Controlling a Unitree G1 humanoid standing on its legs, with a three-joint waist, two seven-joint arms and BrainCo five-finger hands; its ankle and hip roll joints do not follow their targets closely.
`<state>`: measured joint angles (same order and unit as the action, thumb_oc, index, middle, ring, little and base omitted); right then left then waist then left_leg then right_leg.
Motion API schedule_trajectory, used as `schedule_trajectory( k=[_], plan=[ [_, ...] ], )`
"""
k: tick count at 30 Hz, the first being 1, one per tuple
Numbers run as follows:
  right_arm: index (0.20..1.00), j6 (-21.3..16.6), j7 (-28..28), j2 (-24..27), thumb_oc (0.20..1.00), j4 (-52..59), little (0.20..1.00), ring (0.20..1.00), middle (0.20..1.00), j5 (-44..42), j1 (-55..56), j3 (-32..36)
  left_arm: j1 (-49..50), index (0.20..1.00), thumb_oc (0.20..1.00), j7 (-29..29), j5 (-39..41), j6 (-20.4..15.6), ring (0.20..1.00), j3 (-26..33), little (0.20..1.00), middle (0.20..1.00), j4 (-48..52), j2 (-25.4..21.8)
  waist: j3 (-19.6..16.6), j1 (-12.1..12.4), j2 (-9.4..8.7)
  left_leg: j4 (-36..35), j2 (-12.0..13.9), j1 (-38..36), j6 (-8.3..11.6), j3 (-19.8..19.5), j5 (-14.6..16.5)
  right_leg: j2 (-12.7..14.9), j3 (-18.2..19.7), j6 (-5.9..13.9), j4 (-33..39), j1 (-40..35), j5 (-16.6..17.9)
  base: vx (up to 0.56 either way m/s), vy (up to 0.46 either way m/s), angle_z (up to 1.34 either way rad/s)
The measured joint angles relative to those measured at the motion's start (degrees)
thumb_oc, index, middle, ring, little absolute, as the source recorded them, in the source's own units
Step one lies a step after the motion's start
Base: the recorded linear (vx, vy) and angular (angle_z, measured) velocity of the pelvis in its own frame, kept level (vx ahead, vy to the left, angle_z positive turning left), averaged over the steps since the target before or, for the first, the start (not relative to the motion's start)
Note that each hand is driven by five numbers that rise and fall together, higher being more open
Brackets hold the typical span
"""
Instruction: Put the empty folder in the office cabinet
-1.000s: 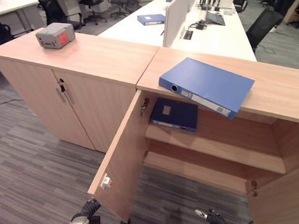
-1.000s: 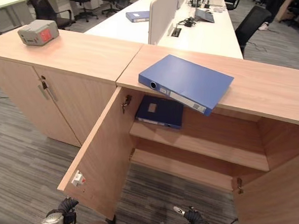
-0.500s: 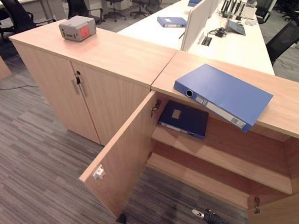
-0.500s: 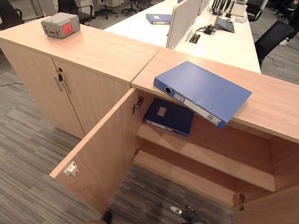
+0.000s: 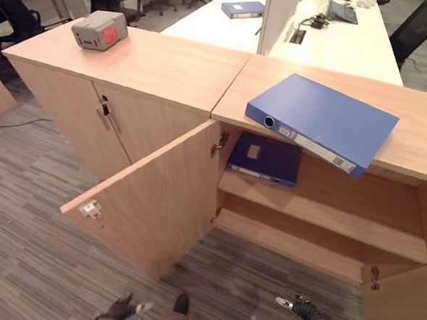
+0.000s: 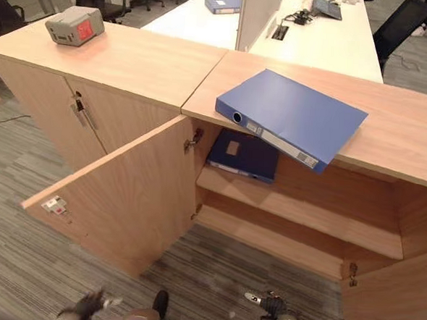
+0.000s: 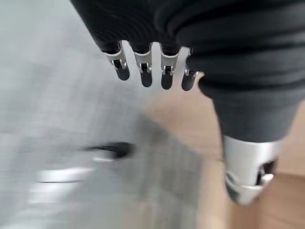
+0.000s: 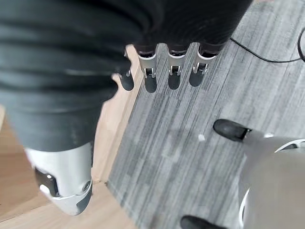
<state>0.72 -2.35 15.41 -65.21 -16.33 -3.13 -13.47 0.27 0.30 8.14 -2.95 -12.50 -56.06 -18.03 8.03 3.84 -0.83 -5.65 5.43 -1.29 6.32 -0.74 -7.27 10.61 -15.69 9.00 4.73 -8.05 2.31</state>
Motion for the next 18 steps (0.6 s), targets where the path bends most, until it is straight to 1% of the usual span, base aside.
schedule_trajectory(
  k=[2, 4, 5, 7, 8, 9, 10, 11, 12, 13, 14, 15, 16, 17, 18],
  plan=[
    [1.0, 0.0, 0.0, 0.1, 1.0, -0.1, 1.0, 1.0, 1.0, 0.0, -0.4, 0.0, -2.0, 1.0, 1.0, -0.1, 0.1, 0.1, 1.0, -1.4, 1.0, 1.0, 1.9, -0.2, 0.9, -0.5, -0.4, 0.2, 0.2, 0.1, 0.04, 0.8, 0.0, 0.0, 0.9, 0.01, -0.5, 1.0, 0.0, -0.08, 0.012, -0.22],
    [1.0, 0.0, 0.0, 0.3, 1.0, -0.1, 1.0, 1.0, 1.0, 0.0, -0.9, 0.0, -3.2, 1.0, 1.0, -0.6, 0.3, -0.1, 1.0, -1.5, 1.0, 1.0, 3.2, -0.2, 1.4, -0.5, -0.68, 0.2, 0.4, 0.7, 0.02, 1.8, 0.0, -0.1, 2.2, -0.01, -1.9, 2.8, 0.0, -0.11, 0.029, -0.33],
    [1.0, -0.1, 0.0, 0.3, 1.0, -0.3, 1.0, 1.0, 1.0, 0.0, -2.0, 0.1, -4.3, 1.0, 1.0, -0.9, 0.5, 0.0, 1.0, -1.7, 1.0, 1.0, 4.0, -0.4, 2.1, -0.8, -0.77, 0.5, 0.7, 1.7, -0.02, 2.4, 0.0, 0.0, 3.5, 0.06, -4.7, 5.4, -0.3, -0.14, 0.035, -0.29],
    [1.0, -0.1, -0.1, 0.2, 1.0, -0.3, 1.0, 1.0, 1.0, -0.1, -3.0, 0.1, -6.0, 1.0, 1.0, -0.9, 0.6, 0.2, 1.0, -1.9, 1.0, 1.0, 4.4, -0.5, 3.7, -1.4, -0.78, 0.6, 0.7, 2.3, -0.21, 2.5, -0.4, 0.1, 4.3, 0.24, -7.1, 7.3, -0.5, -0.18, -0.016, -0.21],
    [1.0, 0.0, -0.1, 0.3, 1.0, -0.4, 1.0, 1.0, 1.0, -0.4, -4.5, 0.4, -6.7, 1.0, 1.0, -0.9, 0.8, 0.2, 1.0, -2.9, 1.0, 1.0, 5.4, -0.8, 5.1, -1.2, -0.13, 1.5, 1.3, 2.9, -0.32, 3.9, -0.3, 0.0, 4.7, 0.97, -9.8, 9.8, 0.7, -0.13, -0.082, -0.61],
    [1.0, -0.1, -0.1, 0.1, 1.0, -0.5, 1.0, 1.0, 1.0, -0.4, -6.2, 0.3, -7.1, 1.0, 1.0, -1.0, 1.3, 0.2, 1.0, -3.2, 1.0, 1.0, 5.9, -0.9, 6.0, -0.2, 1.23, 1.5, 3.2, 3.1, -1.85, 6.8, -0.6, 0.0, 3.4, 1.57, -7.2, 10.4, 3.2, -0.03, -0.102, -0.96],
    [1.0, -0.1, -0.1, 0.1, 1.0, -0.4, 1.0, 1.0, 1.0, -0.4, -7.6, 0.2, -7.2, 1.0, 1.0, -1.0, 1.9, 0.3, 1.0, -3.0, 1.0, 1.0, 6.2, -0.8, 6.4, 0.7, 1.92, 1.4, 3.9, 3.1, -2.04, 8.4, -0.5, 1.2, -0.5, -0.19, -9.5, 10.1, 1.5, 0.05, -0.068, -0.79],
    [1.0, -0.1, -0.1, 0.2, 1.0, -0.4, 1.0, 1.0, 1.0, -0.4, -7.9, 0.3, -7.5, 1.0, 1.0, -0.9, 2.3, 0.3, 1.0, -2.9, 1.0, 1.0, 6.6, -0.5, 6.5, 0.8, 2.75, 1.4, 3.9, 3.1, -2.06, 8.3, -0.5, 3.5, -3.2, -0.72, -14.4, 9.5, -0.4, 0.19, -0.226, -0.52],
    [1.0, -0.1, 0.0, 0.1, 1.0, -0.3, 1.0, 1.0, 1.0, -0.4, -7.7, 0.3, -6.9, 1.0, 1.0, -1.0, 2.7, 0.0, 1.0, -2.8, 1.0, 1.0, 7.9, -0.7, 6.2, 1.9, 2.8, 0.7, 3.5, 2.5, -1.85, 8.8, -0.5, 5.9, -6.0, -0.21, -15.4, 6.8, -1.4, 0.15, -0.184, -0.29],
    [1.0, -0.1, 0.0, -0.2, 1.0, -0.1, 1.0, 1.0, 1.0, -0.4, -7.4, 0.4, -6.4, 1.0, 1.0, -0.9, 2.8, -0.1, 1.0, -2.6, 1.0, 1.0, 9.2, -1.6, 5.7, 2.1, 2.11, 0.6, 3.2, 2.6, -1.06, 9.1, -0.3, 6.9, -5.8, 0.27, -13.3, 4.7, -1.2, 0.19, -0.27, -0.45],
    [1.0, -0.3, 0.0, -0.6, 1.0, 0.1, 1.0, 1.0, 1.0, -0.4, -7.7, 1.3, -5.3, 1.0, 1.0, -0.9, 2.9, 0.0, 1.0, -1.4, 1.0, 1.0, 10.1, -2.7, 5.6, 2.2, 1.12, 0.5, 3.0, 2.6, -0.09, 10.0, -0.7, 6.5, -3.5, 3.35, -8.7, 3.3, -2.0, 0.09, -0.163, -0.41],
    [1.0, -0.5, -0.1, -0.6, 1.0, 0.2, 1.0, 1.0, 1.0, -0.4, -7.9, 1.9, -4.7, 1.0, 1.0, -0.7, 2.9, 0.0, 1.0, -0.8, 1.0, 1.0, 10.1, -3.0, 5.3, 2.4, 0.67, 0.5, 2.5, 2.8, 0.14, 10.6, -1.1, 6.4, -3.6, 3.94, -6.5, 2.3, -2.8, 0.12, -0.211, -0.26],
    [1.0, -0.3, -0.2, 1.2, 1.0, -0.1, 1.0, 1.0, 1.0, -0.4, -7.4, 2.7, -3.3, 1.0, 1.0, -0.7, 3.3, 0.1, 1.0, -0.8, 1.0, 1.0, 10.5, -1.7, 4.8, 0.7, 3.05, 0.5, 4.0, 2.7, 1.15, 10.0, -2.0, 4.7, -3.1, 3.58, -5.5, 1.3, -2.4, 0.09, -0.194, -0.12],
    [1.0, -0.2, -0.2, 2.0, 1.0, -0.1, 1.0, 1.0, 1.0, -0.4, -6.5, 2.9, -1.9, 1.0, 1.0, -0.9, 3.3, 0.0, 1.0, -1.2, 1.0, 1.0, 11.4, -1.4, 4.4, 0.0, 3.41, 0.5, 4.1, 2.2, 1.22, 10.0, -2.0, 4.4, -2.3, 3.58, -5.1, 0.8, -2.8, 0.05, -0.117, -0.01],
    [1.0, -0.2, -0.2, 2.5, 1.0, 0.0, 1.0, 1.0, 1.0, -0.4, -6.1, 2.8, -1.2, 1.0, 1.0, -0.9, 3.4, -0.1, 1.0, -1.4, 1.0, 1.0, 11.5, -0.8, 4.1, 0.0, 3.25, 0.5, 4.2, 1.9, 1.27, 10.1, -2.1, 4.2, -2.2, 3.56, -4.8, 0.5, -2.8, 0.1, -0.214, -0.05]
  ],
)
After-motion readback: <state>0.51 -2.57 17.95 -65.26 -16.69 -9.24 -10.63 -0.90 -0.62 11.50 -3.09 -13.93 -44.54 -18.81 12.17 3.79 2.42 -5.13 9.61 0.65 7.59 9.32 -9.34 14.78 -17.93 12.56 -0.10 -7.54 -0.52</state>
